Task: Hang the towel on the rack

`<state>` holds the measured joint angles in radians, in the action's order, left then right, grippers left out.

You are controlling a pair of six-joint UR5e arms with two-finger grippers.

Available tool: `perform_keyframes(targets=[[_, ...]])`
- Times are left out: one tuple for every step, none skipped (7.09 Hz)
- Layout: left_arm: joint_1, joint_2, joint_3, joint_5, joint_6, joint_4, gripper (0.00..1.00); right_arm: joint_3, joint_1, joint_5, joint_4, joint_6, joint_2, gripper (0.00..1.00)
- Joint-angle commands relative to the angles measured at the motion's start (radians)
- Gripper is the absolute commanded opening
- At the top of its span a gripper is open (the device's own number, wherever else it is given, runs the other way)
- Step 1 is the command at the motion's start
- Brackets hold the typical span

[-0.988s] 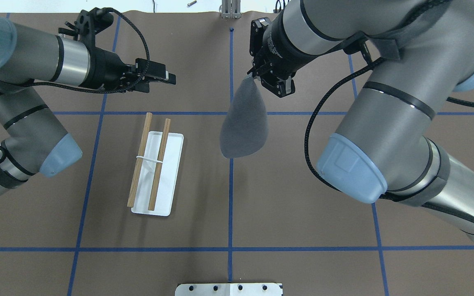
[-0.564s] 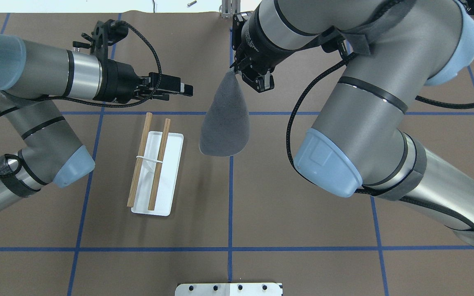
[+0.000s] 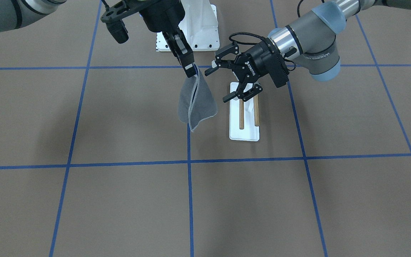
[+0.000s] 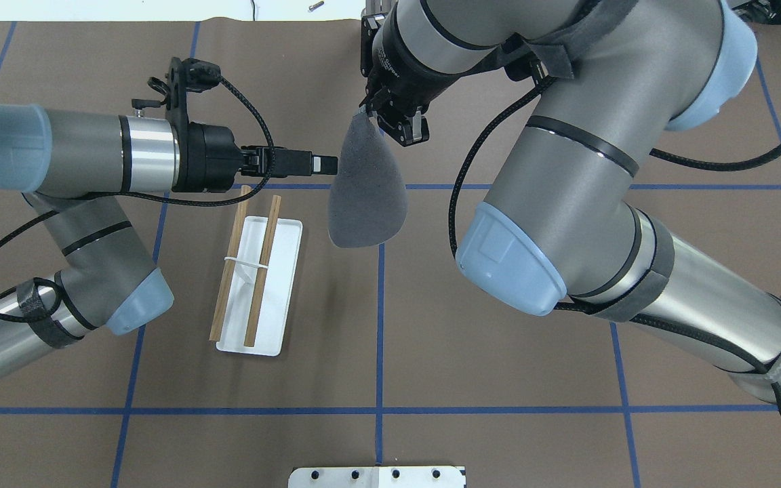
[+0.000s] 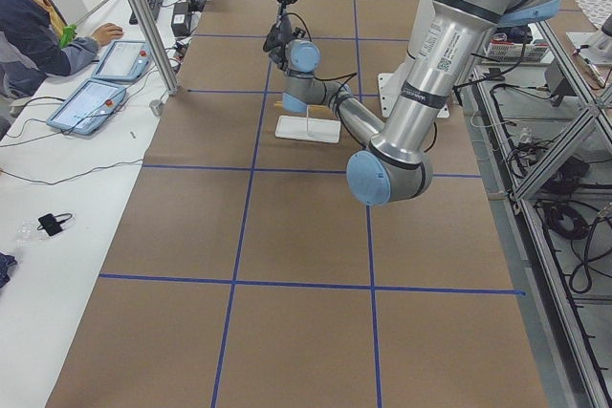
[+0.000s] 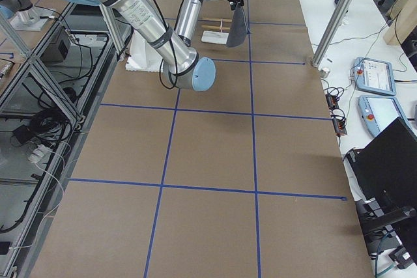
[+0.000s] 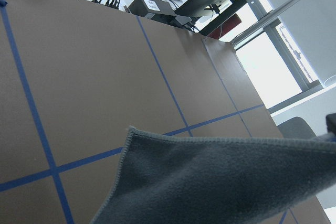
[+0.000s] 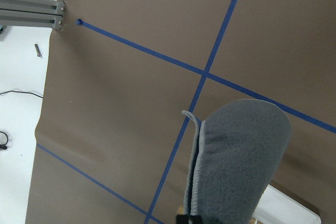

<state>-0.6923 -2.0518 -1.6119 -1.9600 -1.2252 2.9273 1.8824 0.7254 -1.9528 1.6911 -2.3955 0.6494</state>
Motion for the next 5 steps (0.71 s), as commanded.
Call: perform_keyframes(targets=[[0.008, 0.021, 0.046, 0.010, 0.073, 0.107, 0.96, -0.002, -0.003, -0.002, -0.005, -0.001, -0.001, 0.00], [0.008, 0.021, 0.053, 0.010, 0.088, 0.108, 0.96, -0.002, -0.006, -0.003, -0.007, -0.002, -0.001, 0.00], [0.007, 0.021, 0.055, 0.012, 0.113, 0.119, 0.97, -0.003, -0.014, -0.003, -0.014, 0.001, -0.001, 0.00], [0.008, 0.021, 0.076, 0.013, 0.115, 0.174, 0.97, -0.003, -0.018, -0.003, -0.019, 0.006, -0.001, 0.00], [0.007, 0.022, 0.093, 0.027, 0.118, 0.214, 0.97, -0.003, -0.020, -0.008, -0.021, 0.010, -0.001, 0.00]])
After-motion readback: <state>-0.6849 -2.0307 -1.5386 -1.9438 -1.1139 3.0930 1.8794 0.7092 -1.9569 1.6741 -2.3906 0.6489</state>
